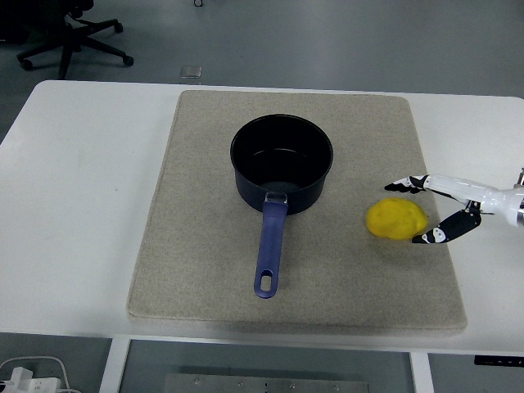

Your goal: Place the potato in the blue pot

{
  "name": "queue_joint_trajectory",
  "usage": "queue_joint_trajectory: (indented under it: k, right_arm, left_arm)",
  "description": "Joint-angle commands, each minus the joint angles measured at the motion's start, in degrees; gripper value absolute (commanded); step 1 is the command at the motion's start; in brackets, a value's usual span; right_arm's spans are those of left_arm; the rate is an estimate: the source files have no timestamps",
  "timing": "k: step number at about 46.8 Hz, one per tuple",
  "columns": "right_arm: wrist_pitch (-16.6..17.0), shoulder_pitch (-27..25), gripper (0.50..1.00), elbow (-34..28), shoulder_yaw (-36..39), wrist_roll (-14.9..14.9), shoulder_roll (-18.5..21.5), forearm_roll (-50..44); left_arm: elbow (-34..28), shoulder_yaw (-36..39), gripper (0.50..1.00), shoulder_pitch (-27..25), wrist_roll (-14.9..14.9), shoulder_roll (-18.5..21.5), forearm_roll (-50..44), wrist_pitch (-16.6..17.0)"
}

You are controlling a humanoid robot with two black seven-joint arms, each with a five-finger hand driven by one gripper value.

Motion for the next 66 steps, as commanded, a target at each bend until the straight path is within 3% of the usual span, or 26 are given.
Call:
queue_joint_trajectory:
  k: [1,8,28,31,38,44,66]
  right_arm:
    - [-0.5,-0.1,0.905,0.0,0.0,0.0,0.1,0.0]
    - [-0.6,-0.1,0.897,0.0,0.0,0.0,0.1,0.0]
    - [-2.1,-0.9,0.789,0.0,-0.1,0.1,1.1,-0.3]
    - [-2.3,-0.8,0.744,0.0,-0.1,0.1,1.1,-0.3]
    - [-2.9,-0.7,0.568,-0.1,-0.2,0.1,1.1,-0.3]
    - [-2.8,-0.7,0.500,-0.1,-0.2,0.1,1.0,-0.3]
    - [-2.4,0.1,0.500,-0.5,0.0,0.1,0.4,-0.1]
  left_arm:
    - [0.0,0.0,0.994,0.0,0.0,0.0,0.0,0.0]
    - [0.0,0.0,0.994,0.0,0.0,0.0,0.0,0.0]
    - [0.0,0.0,0.994,0.0,0.0,0.0,0.0,0.0]
    - [0.0,0.0,0.994,0.0,0.0,0.0,0.0,0.0]
    - [0.0,0.0,0.994,0.0,0.0,0.0,0.0,0.0]
    - [0.0,-0.1,0.994,0.0,0.0,0.0,0.0,0.0]
    - [0.0,0.0,0.994,0.0,0.0,0.0,0.0,0.0]
